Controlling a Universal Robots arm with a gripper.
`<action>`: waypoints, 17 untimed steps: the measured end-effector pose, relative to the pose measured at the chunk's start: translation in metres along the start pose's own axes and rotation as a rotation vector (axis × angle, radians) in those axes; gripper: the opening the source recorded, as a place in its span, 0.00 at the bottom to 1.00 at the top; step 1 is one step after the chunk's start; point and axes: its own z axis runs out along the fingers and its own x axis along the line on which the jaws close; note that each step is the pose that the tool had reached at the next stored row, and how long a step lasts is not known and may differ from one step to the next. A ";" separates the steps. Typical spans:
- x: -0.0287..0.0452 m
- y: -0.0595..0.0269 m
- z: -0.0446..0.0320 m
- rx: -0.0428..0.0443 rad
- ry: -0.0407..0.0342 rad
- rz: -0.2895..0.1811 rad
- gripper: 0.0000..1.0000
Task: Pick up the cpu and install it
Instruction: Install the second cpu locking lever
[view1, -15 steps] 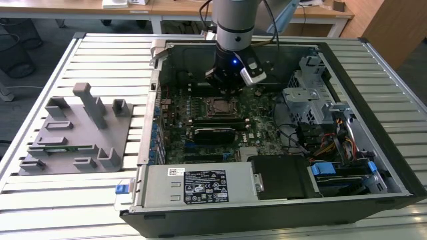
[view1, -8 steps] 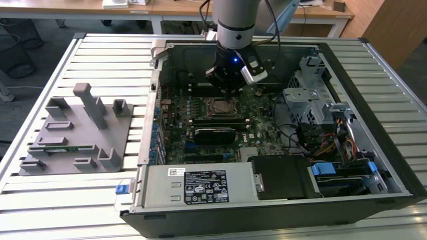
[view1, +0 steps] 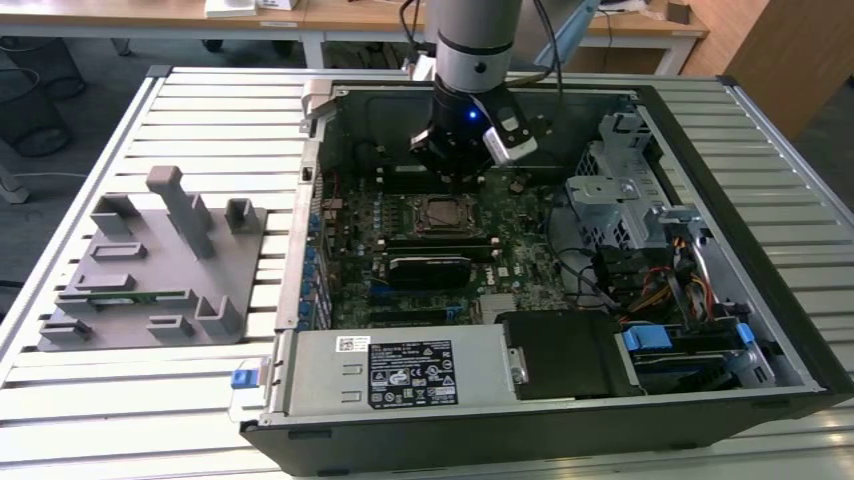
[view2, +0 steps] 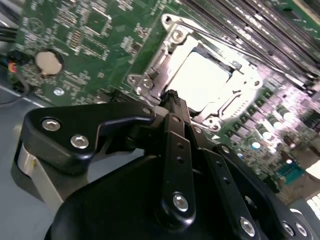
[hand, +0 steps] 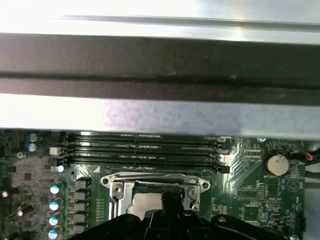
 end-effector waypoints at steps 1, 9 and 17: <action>-0.0003 -0.0003 -0.0001 -0.0002 0.0107 0.000 0.11; -0.0004 -0.0093 -0.0002 -0.0004 0.0176 0.000 0.11; -0.0003 -0.0133 -0.0011 -0.0002 0.0177 0.001 0.11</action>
